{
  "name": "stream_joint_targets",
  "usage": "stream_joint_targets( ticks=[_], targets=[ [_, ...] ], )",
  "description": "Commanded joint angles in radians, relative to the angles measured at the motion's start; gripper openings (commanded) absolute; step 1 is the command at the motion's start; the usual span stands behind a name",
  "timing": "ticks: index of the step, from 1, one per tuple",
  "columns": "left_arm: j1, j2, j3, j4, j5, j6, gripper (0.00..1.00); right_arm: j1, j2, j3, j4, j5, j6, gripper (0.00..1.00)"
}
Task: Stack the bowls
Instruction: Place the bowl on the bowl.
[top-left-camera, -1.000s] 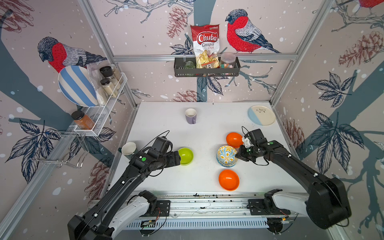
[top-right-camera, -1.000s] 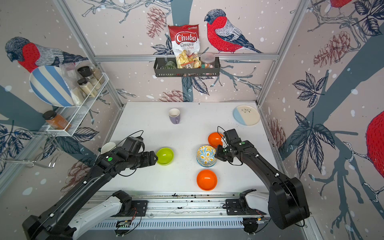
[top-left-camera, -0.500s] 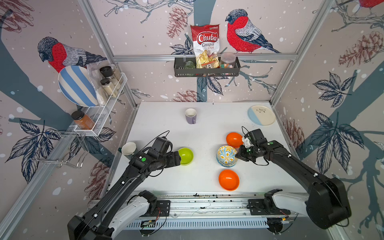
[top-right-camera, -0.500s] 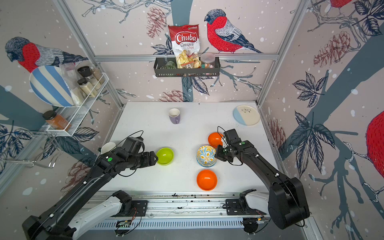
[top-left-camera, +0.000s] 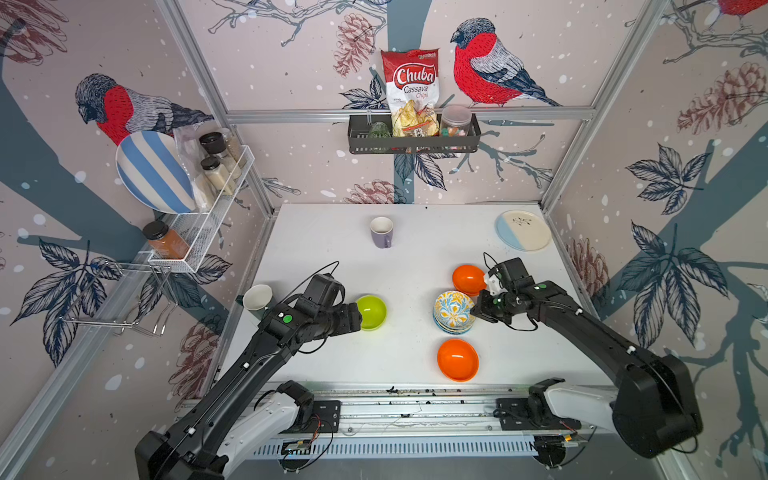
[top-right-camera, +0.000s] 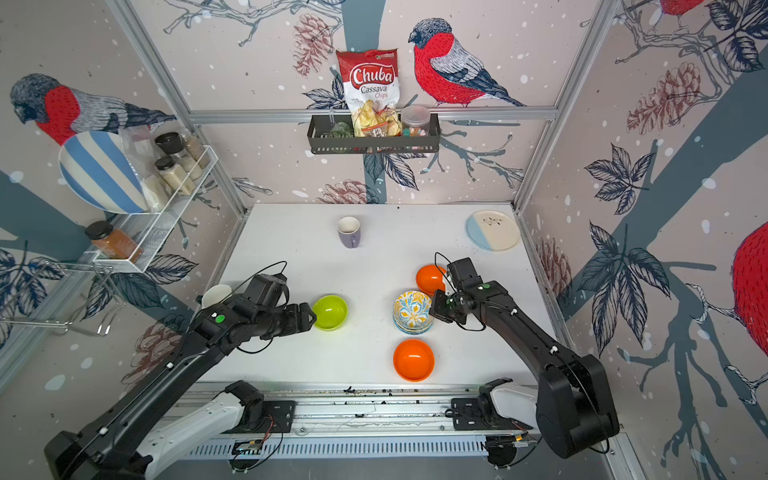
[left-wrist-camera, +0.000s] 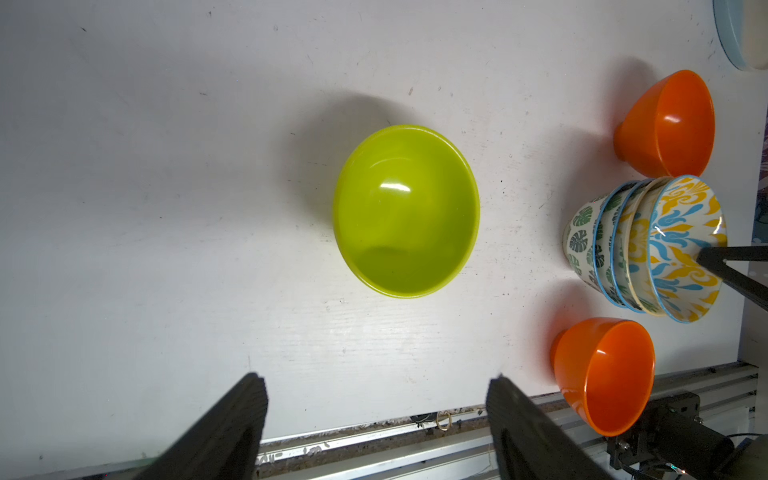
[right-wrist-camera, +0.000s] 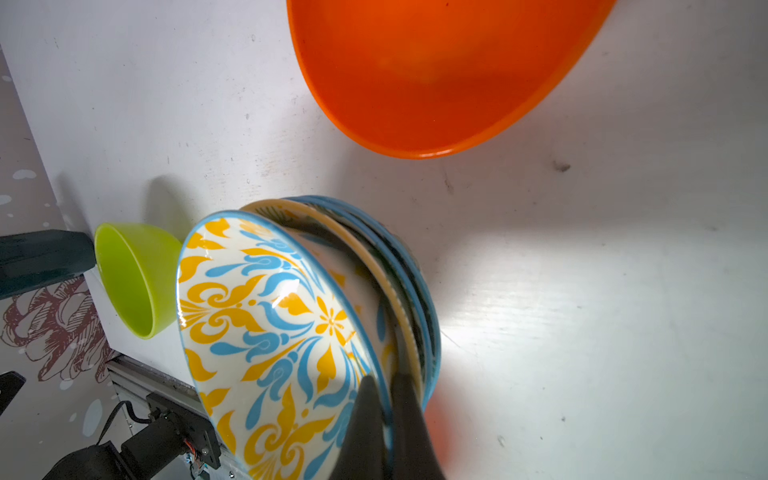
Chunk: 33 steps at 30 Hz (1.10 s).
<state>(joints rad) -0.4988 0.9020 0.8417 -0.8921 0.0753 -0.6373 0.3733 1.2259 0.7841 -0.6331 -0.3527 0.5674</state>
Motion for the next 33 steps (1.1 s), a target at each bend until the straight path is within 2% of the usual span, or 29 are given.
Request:
stream_joint_targets(
  ticks=[1, 10, 33],
  targets=[
    [0.000, -0.002, -0.002, 0.021, 0.001, 0.002, 0.85, 0.003, -0.001, 0.000, 0.009, -0.002, -0.016, 0.04],
    [0.000, 0.000, -0.003, 0.021, 0.003, 0.002, 0.85, 0.004, 0.000, 0.000, 0.007, -0.001, -0.017, 0.13],
    [-0.007, -0.002, -0.001, 0.018, -0.004, 0.001, 0.85, -0.031, -0.026, 0.020, -0.023, 0.001, -0.016, 0.18]
  ],
)
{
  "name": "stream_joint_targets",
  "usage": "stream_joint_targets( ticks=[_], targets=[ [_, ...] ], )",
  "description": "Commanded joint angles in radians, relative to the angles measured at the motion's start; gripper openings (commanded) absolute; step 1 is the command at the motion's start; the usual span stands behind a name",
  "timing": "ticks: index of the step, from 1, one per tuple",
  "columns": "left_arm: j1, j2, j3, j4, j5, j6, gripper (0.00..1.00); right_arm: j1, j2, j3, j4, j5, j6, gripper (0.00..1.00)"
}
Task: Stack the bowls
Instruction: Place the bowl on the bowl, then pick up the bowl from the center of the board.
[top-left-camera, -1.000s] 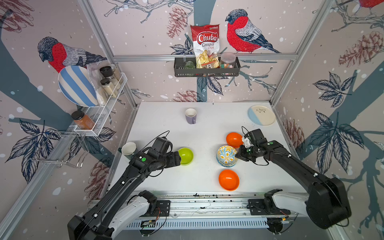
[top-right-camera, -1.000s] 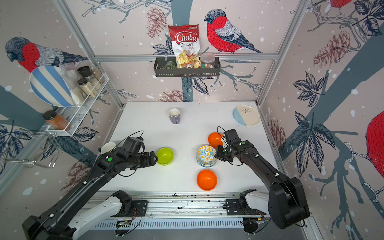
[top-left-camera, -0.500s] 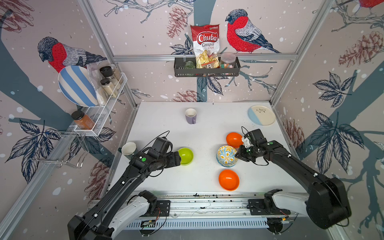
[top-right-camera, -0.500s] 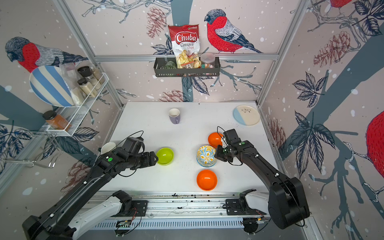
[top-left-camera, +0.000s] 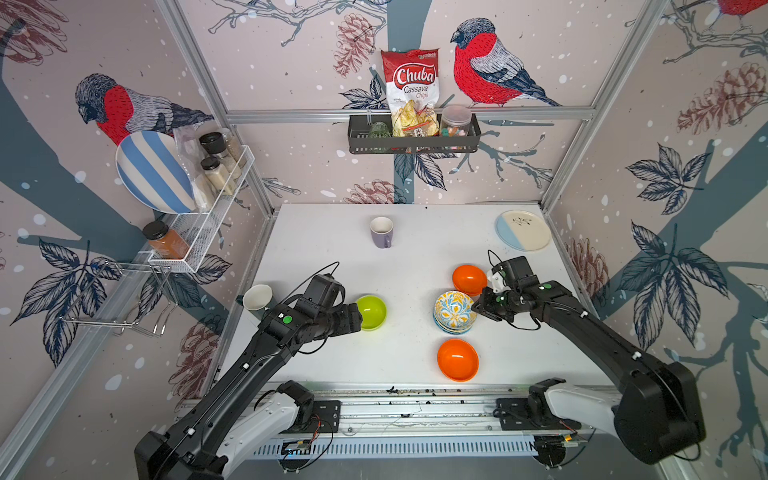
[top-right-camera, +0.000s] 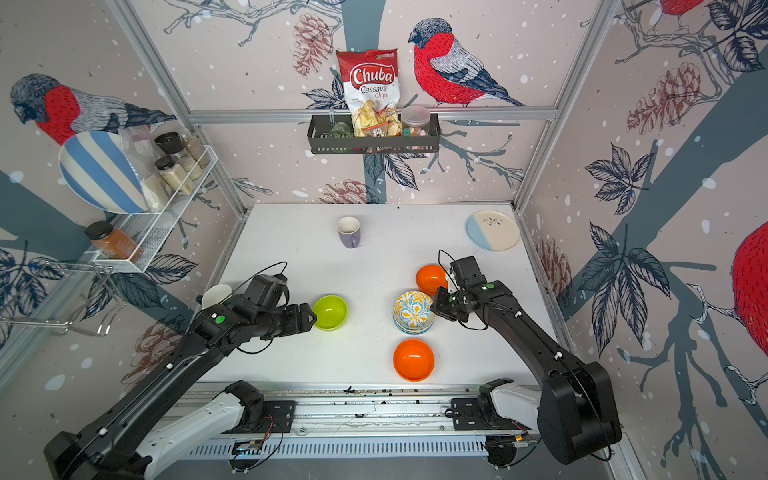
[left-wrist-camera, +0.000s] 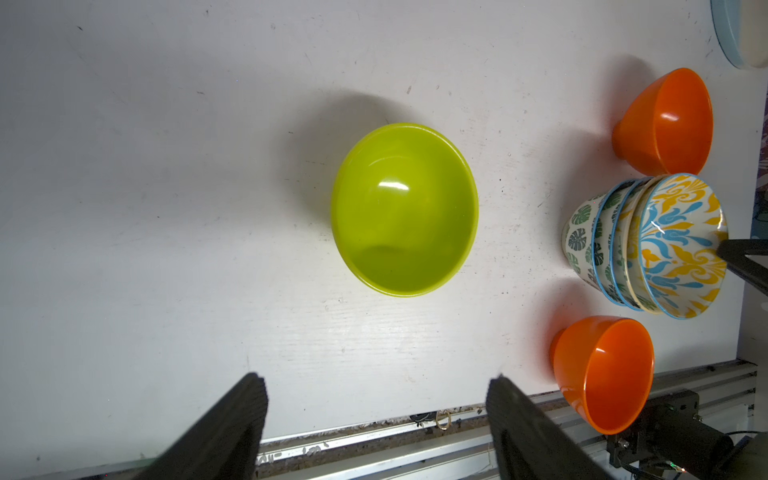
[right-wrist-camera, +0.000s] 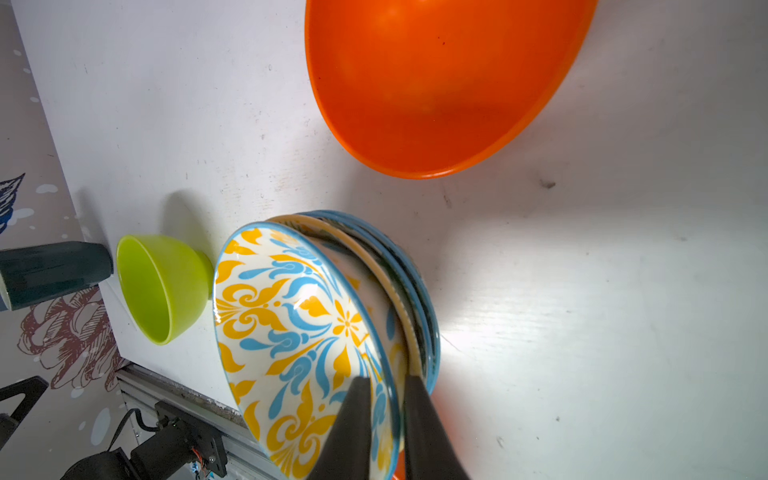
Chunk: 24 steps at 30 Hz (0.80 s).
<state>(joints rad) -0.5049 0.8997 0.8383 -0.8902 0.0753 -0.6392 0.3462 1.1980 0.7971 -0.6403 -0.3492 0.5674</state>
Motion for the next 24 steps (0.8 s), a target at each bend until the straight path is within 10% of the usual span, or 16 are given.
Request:
stream_joint_targets(
  ticks=[1, 24],
  targets=[
    [-0.001, 0.001, 0.002, 0.016, -0.006, 0.003, 0.85, -0.004, 0.002, 0.007, -0.017, -0.002, -0.017, 0.18],
    [-0.007, 0.003, 0.000, 0.017, -0.006, 0.001, 0.85, -0.006, -0.017, -0.010, -0.033, 0.027, -0.015, 0.16]
  ],
)
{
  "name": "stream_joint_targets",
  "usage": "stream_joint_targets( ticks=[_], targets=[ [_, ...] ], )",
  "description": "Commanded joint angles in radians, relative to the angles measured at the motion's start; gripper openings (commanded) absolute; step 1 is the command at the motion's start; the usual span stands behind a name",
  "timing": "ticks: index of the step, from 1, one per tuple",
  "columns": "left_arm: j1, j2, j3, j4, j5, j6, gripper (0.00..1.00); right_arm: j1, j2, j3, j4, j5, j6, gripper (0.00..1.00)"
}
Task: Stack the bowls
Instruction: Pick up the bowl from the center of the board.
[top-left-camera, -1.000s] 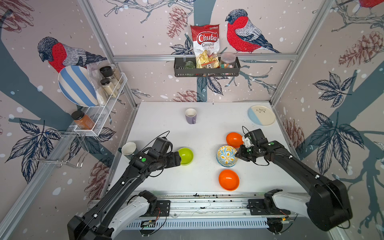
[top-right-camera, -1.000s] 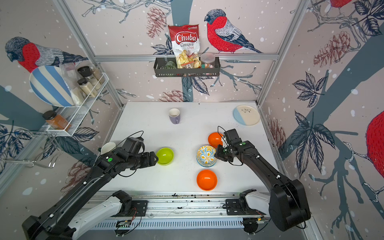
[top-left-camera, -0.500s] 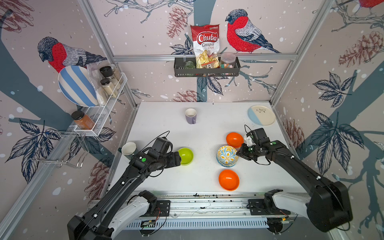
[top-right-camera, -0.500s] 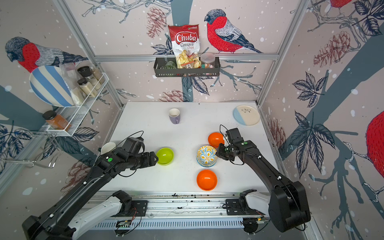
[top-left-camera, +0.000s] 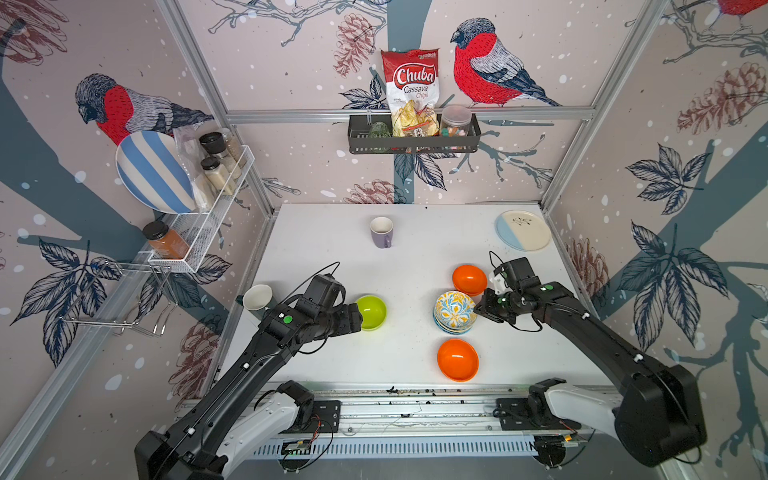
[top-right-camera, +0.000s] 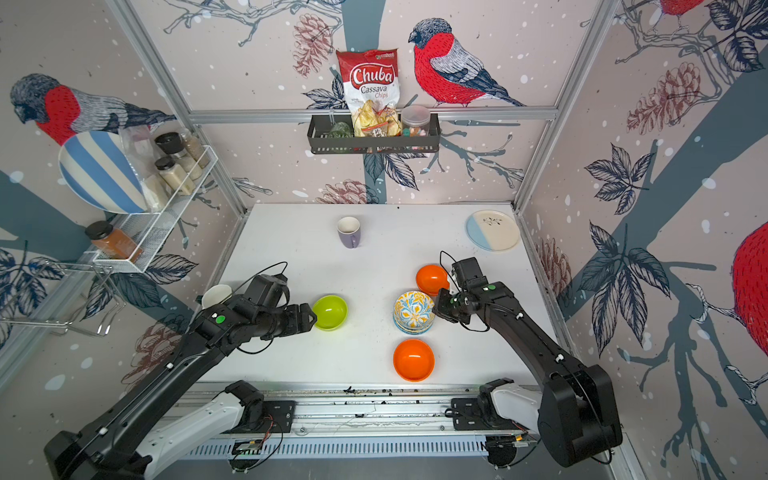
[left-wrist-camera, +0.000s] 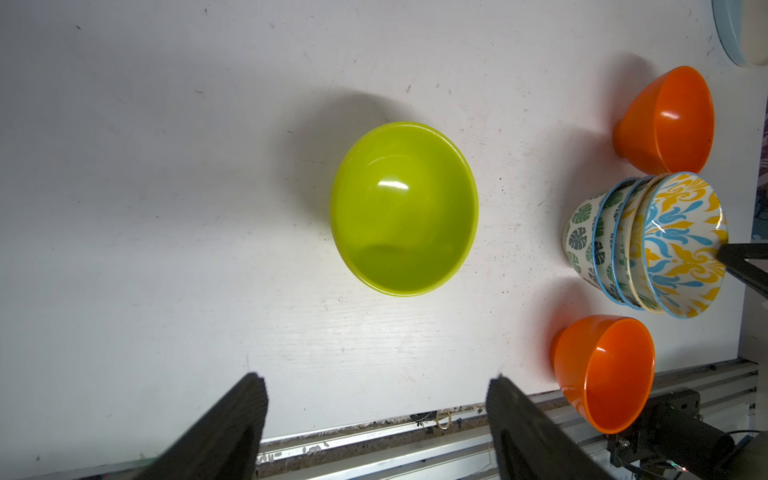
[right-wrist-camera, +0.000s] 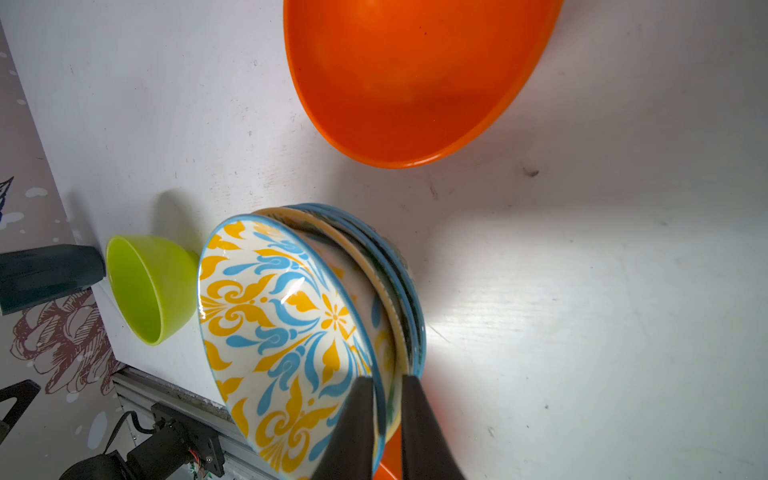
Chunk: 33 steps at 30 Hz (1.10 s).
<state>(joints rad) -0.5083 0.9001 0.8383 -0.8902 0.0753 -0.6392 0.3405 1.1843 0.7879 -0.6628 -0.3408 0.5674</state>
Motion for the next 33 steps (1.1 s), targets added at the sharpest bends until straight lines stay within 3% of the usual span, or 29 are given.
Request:
stream_joint_targets(
  ticks=[1, 33],
  targets=[
    [-0.004, 0.002, 0.002, 0.017, -0.007, 0.001, 0.85, 0.001, -0.004, -0.001, -0.010, 0.017, -0.014, 0.16],
    [-0.023, 0.003, 0.000, 0.017, -0.014, 0.000, 0.85, 0.026, -0.007, -0.010, -0.014, 0.049, -0.014, 0.17]
  ],
)
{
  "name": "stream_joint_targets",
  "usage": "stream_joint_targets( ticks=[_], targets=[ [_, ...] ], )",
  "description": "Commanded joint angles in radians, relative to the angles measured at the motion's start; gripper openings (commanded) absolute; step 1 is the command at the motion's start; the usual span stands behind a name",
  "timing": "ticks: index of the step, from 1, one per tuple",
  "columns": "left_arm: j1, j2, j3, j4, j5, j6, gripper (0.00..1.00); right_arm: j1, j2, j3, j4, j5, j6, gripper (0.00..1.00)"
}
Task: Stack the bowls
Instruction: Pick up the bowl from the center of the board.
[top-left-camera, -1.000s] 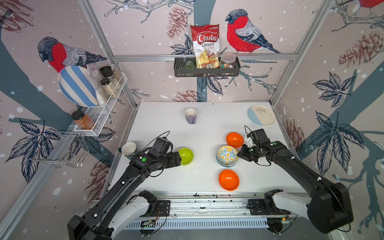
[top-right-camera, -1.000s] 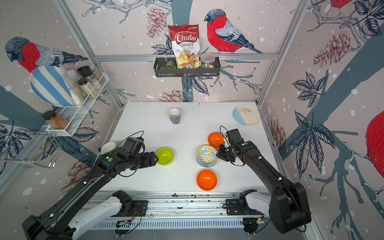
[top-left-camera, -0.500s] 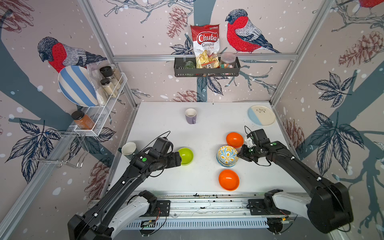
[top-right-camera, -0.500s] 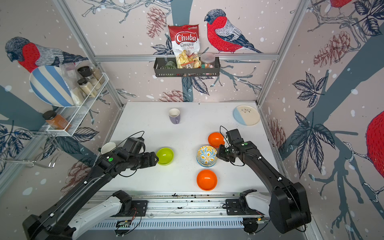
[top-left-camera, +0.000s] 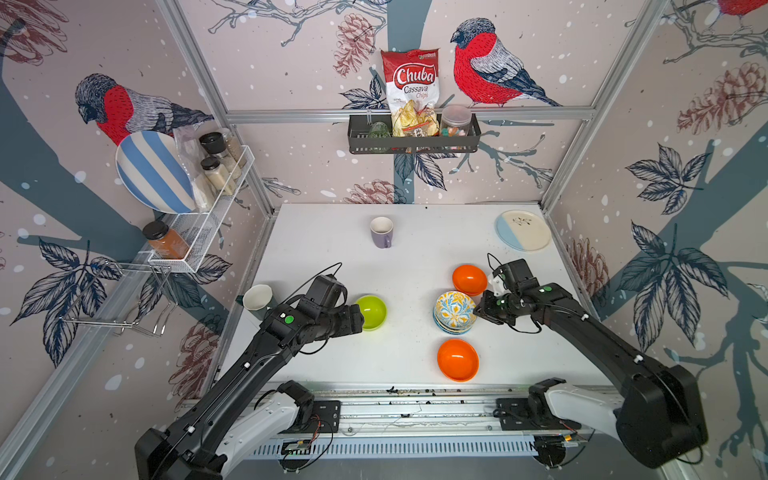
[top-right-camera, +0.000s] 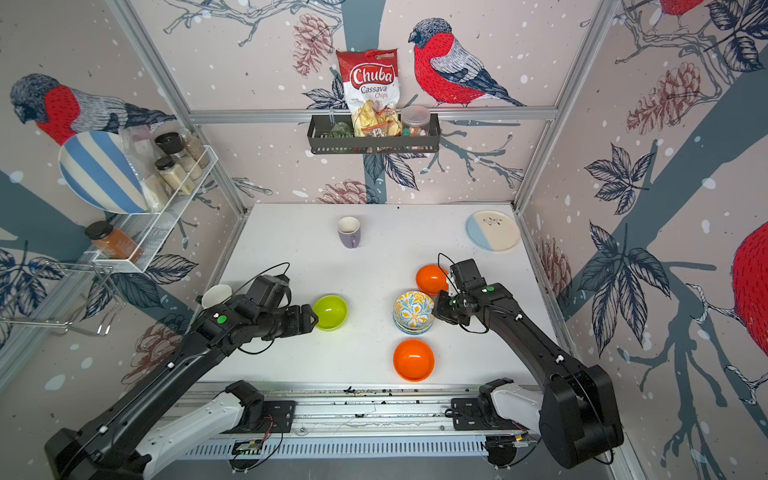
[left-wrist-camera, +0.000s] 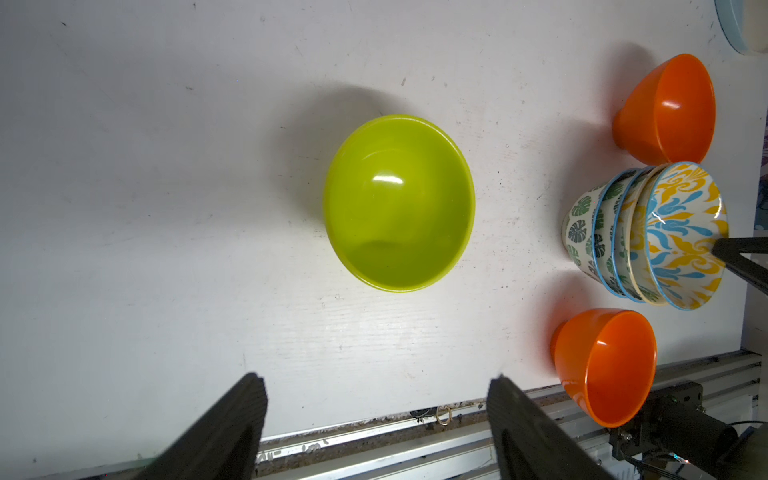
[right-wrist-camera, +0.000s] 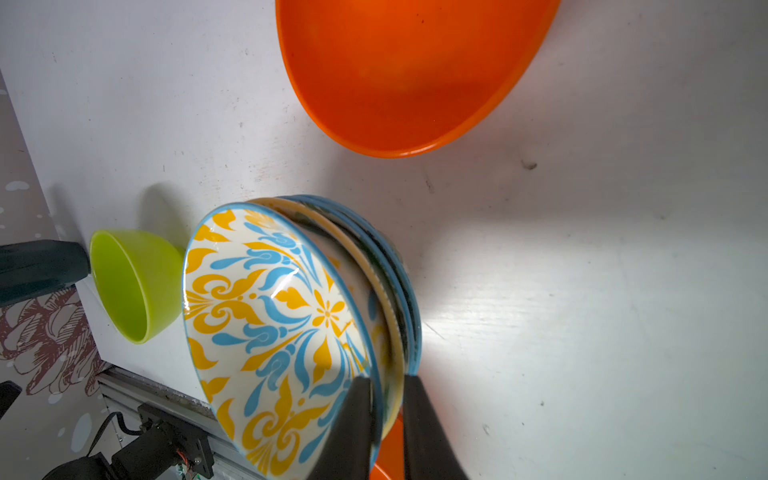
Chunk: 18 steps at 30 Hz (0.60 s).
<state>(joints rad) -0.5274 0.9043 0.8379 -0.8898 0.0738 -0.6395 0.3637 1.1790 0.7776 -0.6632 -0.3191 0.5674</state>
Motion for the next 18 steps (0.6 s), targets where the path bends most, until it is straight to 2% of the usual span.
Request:
stream_joint_targets(
  ticks=[1, 18],
  targets=[
    [-0.005, -0.001, 0.001, 0.016, -0.014, 0.000, 0.85, 0.004, -0.001, 0.000, -0.013, 0.027, -0.014, 0.17],
    [-0.018, 0.002, 0.001, 0.015, -0.021, -0.002, 0.85, 0.018, 0.001, 0.002, -0.023, 0.036, -0.014, 0.18]
  ],
)
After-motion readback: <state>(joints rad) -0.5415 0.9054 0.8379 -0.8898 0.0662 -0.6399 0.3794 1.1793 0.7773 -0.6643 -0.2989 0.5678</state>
